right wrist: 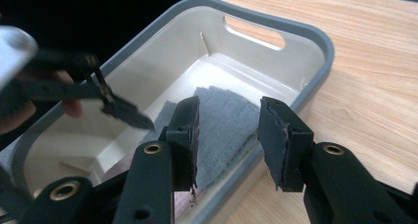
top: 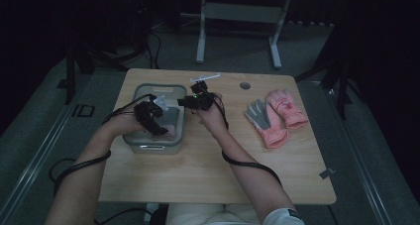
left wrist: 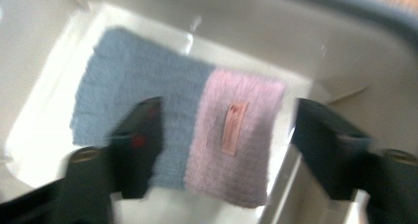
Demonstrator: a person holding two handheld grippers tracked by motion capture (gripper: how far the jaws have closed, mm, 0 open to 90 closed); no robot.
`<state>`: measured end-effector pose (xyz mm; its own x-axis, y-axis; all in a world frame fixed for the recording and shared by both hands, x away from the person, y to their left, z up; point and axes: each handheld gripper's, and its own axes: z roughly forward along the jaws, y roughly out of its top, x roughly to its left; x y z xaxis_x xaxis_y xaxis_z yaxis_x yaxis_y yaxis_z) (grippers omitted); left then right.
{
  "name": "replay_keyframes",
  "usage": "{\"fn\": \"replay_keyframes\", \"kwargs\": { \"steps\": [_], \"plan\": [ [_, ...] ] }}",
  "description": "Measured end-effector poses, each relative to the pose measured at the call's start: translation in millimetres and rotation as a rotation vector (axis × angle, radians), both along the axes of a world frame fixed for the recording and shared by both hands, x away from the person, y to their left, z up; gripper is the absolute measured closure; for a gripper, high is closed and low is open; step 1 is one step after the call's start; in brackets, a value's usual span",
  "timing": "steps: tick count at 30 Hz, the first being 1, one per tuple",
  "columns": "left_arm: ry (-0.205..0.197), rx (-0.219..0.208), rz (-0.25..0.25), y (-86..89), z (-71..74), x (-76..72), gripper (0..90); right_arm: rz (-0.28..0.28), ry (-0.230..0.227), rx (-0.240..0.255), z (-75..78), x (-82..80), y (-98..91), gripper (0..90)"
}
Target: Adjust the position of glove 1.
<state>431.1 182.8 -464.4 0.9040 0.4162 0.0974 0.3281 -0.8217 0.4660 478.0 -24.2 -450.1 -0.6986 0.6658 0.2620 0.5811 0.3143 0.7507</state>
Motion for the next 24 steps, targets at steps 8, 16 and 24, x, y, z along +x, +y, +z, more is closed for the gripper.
{"fn": "replay_keyframes", "kwargs": {
  "steps": [8,16,24],
  "plan": [
    [-0.013,-0.083,0.052,-20.5,21.1,-8.6,1.4,0.040,-0.005,-0.014,7.6,-13.3,-22.7,49.6],
    [-0.045,-0.167,0.006,-47.1,34.6,-22.4,1.5,0.034,-0.022,-0.007,11.5,-20.6,-56.4,24.8],
    [-0.108,-0.180,-0.007,-88.1,30.8,-43.6,1.5,0.055,-0.090,-0.029,14.4,-27.6,-86.5,17.0]
  ]
}}
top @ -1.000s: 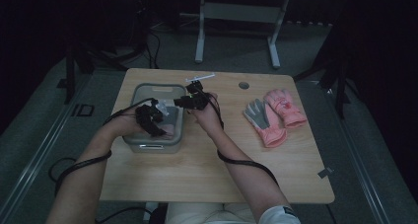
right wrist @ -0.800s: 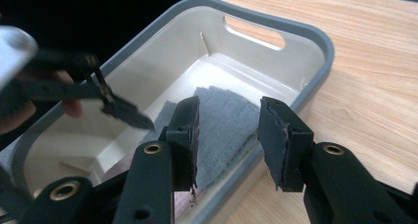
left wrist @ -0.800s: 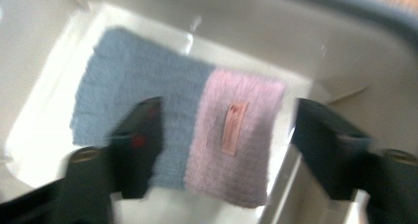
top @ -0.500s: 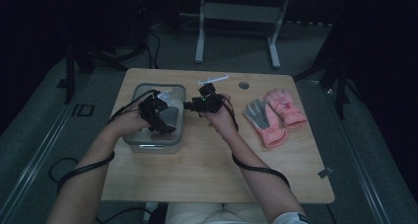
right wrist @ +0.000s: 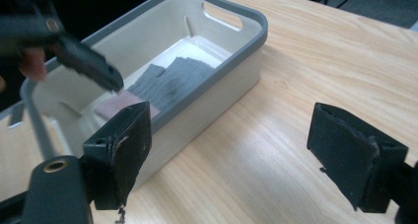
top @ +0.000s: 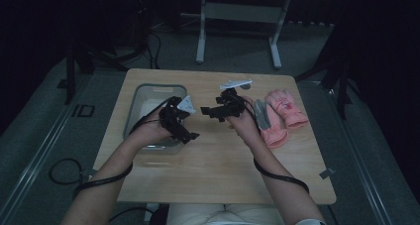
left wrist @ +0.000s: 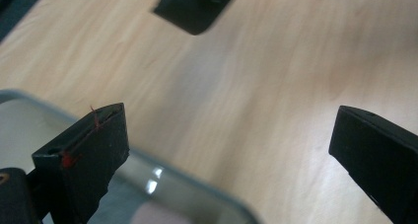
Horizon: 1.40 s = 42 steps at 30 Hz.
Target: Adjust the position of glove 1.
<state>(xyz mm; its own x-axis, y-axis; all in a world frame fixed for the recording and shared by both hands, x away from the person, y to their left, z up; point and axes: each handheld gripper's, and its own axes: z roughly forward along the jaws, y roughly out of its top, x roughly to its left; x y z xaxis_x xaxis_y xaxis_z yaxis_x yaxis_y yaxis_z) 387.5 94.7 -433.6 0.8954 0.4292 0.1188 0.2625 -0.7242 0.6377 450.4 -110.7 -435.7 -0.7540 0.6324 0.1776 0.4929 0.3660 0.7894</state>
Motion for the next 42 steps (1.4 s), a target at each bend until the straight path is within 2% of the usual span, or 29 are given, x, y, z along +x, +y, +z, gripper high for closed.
{"fn": "replay_keyframes", "kwargs": {
  "steps": [1,4,6,7,11,12,13,16,19,22,24,26,27,29,30,31,33,35,37,38,40,41,42],
  "plan": [
    [0.006,0.008,-0.008,-4.7,-1.2,-1.6,1.4,0.004,0.004,0.010,-0.3,0.2,-3.8,16.4],
    [0.009,0.020,-0.021,-15.9,-5.0,-5.8,1.4,-0.010,-0.052,0.010,0.2,-1.2,-15.1,14.6],
    [0.009,0.020,-0.021,-15.9,-5.0,-5.8,1.5,-0.010,-0.064,0.018,0.3,-1.8,-19.1,14.6],
    [0.003,-0.010,-0.024,-22.7,-9.3,-9.7,2.3,-0.016,-0.058,0.015,0.3,-3.1,-26.4,14.4],
    [-0.015,-0.031,-0.005,-29.1,-14.4,-15.8,2.5,-0.031,-0.024,-0.004,-1.1,-5.8,-35.6,14.8],
    [-0.021,-0.062,0.024,-32.3,-18.5,-19.3,2.5,-0.029,-0.009,0.003,-2.2,-7.0,-40.0,14.0],
    [-0.021,-0.074,0.039,-33.8,-20.5,-20.8,2.5,-0.026,-0.012,0.009,-3.4,-10.3,-49.3,13.6],
    [-0.007,-0.079,0.050,-40.9,-25.0,-26.4,2.5,-0.027,-0.004,0.015,-2.7,-14.3,-60.5,12.3],
    [-0.004,-0.087,0.050,-49.3,-28.8,-34.1,3.0,-0.056,-0.014,0.013,-1.4,-18.9,-70.0,11.5],
    [0.025,-0.126,0.057,-54.4,-35.6,-41.9,3.3,-0.067,-0.036,0.003,-0.6,-22.9,-78.7,10.3],
    [0.003,-0.133,0.072,-57.3,-41.1,-50.0,3.3,-0.077,-0.044,0.005,-1.3,-25.3,-87.2,10.2],
    [0.019,-0.157,0.090,-58.5,-47.1,-56.8,3.2,-0.077,-0.053,-0.006,-2.2,-26.9,-93.7,11.1],
    [0.024,-0.168,0.102,-58.8,-50.6,-60.0,3.3,-0.091,-0.066,-0.017,-2.6,-27.9,-97.5,17.2],
    [0.027,-0.164,0.118,-59.3,-58.2,-66.1,3.3,-0.094,-0.061,-0.008,-3.5,-27.5,-107.0,26.8],
    [0.017,-0.163,0.122,-59.5,-61.0,-68.4,3.2,-0.108,-0.068,-0.015,-3.6,-27.4,-113.0,39.6],
    [0.009,-0.165,0.122,-59.2,-64.7,-71.1,3.2,-0.111,-0.070,-0.023,-3.7,-27.0,-116.7,44.7],
    [0.030,-0.185,0.122,-58.7,-73.1,-74.9,2.9,-0.133,-0.084,-0.042,-4.1,-24.3,-126.8,54.8],
    [0.014,-0.187,0.124,-59.0,-79.3,-79.2,2.9,-0.146,-0.093,-0.082,-5.0,-20.7,-134.0,61.0],
    [0.002,-0.191,0.133,-58.9,-84.3,-82.8,2.9,-0.154,-0.068,-0.110,-7.4,-14.4,-143.9,66.5],
    [-0.005,-0.190,0.137,-58.9,-87.2,-84.7,2.9,-0.158,-0.071,-0.131,-8.6,-12.5,-146.4,68.4],
    [-0.014,-0.172,0.145,-58.9,-92.9,-88.1,2.9,-0.151,-0.066,-0.183,-13.1,-6.8,-152.6,68.5],
    [-0.014,-0.172,0.145,-58.9,-92.9,-88.1,2.9,-0.151,-0.066,-0.183,-13.1,-6.8,-152.6,68.5],
    [-0.039,-0.178,0.159,-57.6,-98.3,-92.8,2.9,-0.143,-0.065,-0.202,-16.1,-3.9,-155.6,68.4]
  ]
}}
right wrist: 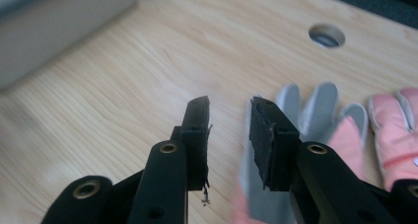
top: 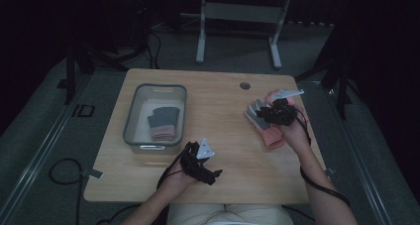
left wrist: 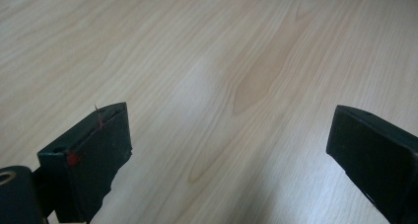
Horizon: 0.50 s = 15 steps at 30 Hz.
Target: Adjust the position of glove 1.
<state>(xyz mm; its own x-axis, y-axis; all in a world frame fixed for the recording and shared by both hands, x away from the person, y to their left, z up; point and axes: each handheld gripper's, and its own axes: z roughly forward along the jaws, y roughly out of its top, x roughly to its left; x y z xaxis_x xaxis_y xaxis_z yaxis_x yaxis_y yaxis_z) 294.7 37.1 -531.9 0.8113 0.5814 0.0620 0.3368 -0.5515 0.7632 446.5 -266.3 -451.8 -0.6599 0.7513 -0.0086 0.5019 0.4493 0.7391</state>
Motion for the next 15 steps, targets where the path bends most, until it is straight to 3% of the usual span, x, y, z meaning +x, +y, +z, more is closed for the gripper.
{"fn": "replay_keyframes", "kwargs": {
  "steps": [1,6,10,12,15],
  "plan": [
    [-0.002,-0.008,0.003,1.1,-2.2,-1.6,3.0,0.012,0.004,-0.061,-8.3,5.7,-5.3,67.0],
    [0.000,-0.031,0.028,7.1,-11.5,-10.0,3.0,0.051,0.022,-0.148,-30.2,16.3,-12.8,64.2],
    [-0.002,-0.061,0.051,9.3,-17.2,-17.5,3.0,0.069,0.044,-0.196,-46.1,22.7,-15.5,65.1],
    [-0.011,-0.036,0.058,8.6,-18.9,-20.9,3.0,0.074,0.043,-0.202,-53.0,25.6,-17.9,65.3],
    [-0.027,-0.034,0.045,8.3,-20.5,-23.0,3.0,0.065,0.072,-0.209,-65.1,30.4,-21.8,64.1]
  ]
}}
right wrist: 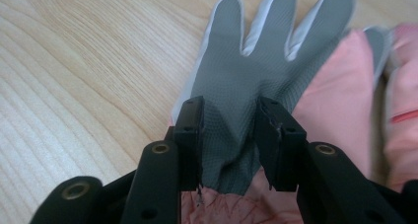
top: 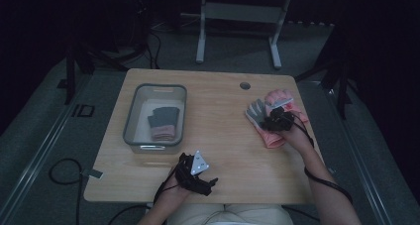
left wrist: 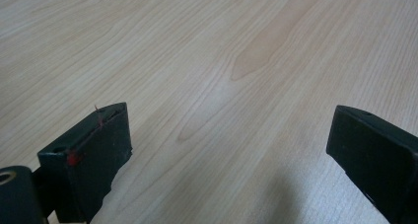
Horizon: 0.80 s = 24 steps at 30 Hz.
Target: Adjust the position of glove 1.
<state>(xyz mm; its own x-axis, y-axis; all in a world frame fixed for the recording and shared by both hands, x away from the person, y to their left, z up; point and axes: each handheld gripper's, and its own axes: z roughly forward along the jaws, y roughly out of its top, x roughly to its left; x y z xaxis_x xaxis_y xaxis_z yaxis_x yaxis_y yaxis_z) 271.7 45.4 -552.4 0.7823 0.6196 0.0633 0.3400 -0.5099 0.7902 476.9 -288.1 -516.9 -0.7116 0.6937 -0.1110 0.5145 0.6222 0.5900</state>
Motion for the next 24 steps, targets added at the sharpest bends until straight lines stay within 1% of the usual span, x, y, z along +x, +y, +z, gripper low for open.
{"fn": "replay_keyframes", "kwargs": {
  "steps": [1,2,3,4,6,8,10,12,14,16,18,19,20,21,22,24],
  "plan": [
    [-0.011,-0.004,0.003,-0.3,-0.5,-0.1,3.0,-0.005,0.006,0.010,-2.9,0.6,-0.7,63.8],
    [-0.011,-0.004,0.003,-0.3,-0.5,-0.1,3.0,-0.005,0.006,0.010,-2.9,0.6,-0.7,63.8],
    [-0.025,-0.003,0.002,-0.6,-1.3,0.8,3.0,-0.011,0.003,0.010,-5.0,-0.3,0.0,64.4],
    [-0.023,-0.003,-0.001,-0.6,-1.8,1.6,3.0,-0.008,-0.009,0.010,-9.0,-2.9,1.8,65.5],
    [-0.028,0.000,-0.006,-0.6,-2.7,2.9,3.0,-0.019,-0.012,0.016,-11.4,-4.0,2.1,68.8],
    [-0.027,0.009,-0.014,-0.6,-3.3,4.1,3.0,-0.043,0.000,0.032,-12.6,-3.8,1.4,72.9],
    [-0.027,0.009,-0.014,-0.5,-3.8,5.7,3.0,-0.067,0.003,0.047,-14.7,-4.0,0.6,77.3],
    [-0.038,0.005,-0.018,-1.1,-4.3,6.1,3.0,-0.096,-0.008,0.053,-15.6,-6.3,1.8,81.2],
    [-0.044,0.015,-0.017,-2.4,-5.1,6.2,3.0,-0.126,-0.017,0.063,-15.7,-8.4,3.1,84.0],
    [-0.044,0.009,-0.023,-2.8,-6.2,5.5,3.0,-0.166,-0.024,0.102,-15.6,-11.5,3.9,86.4],
    [-0.048,0.019,-0.022,-3.0,-6.7,4.5,3.0,-0.187,-0.045,0.109,-12.9,-15.4,4.8,87.7],
    [-0.049,0.017,-0.024,-2.6,-6.6,4.2,3.0,-0.206,-0.046,0.132,-9.6,-17.4,4.8,87.9],
    [-0.049,0.017,-0.024,-2.6,-6.6,4.2,3.0,-0.206,-0.046,0.132,-9.6,-17.4,4.8,87.9],
    [-0.047,0.008,-0.017,-1.1,-5.5,4.3,3.0,-0.221,-0.045,0.148,-5.6,-19.7,5.3,88.0],
    [-0.045,0.003,-0.015,-0.3,-5.0,4.8,3.0,-0.234,-0.067,0.177,4.2,-26.0,7.1,88.1],
    [-0.037,-0.014,-0.013,1.5,-4.3,5.7,2.9,-0.244,-0.102,0.221,15.2,-34.6,9.9,88.2]
  ]
}}
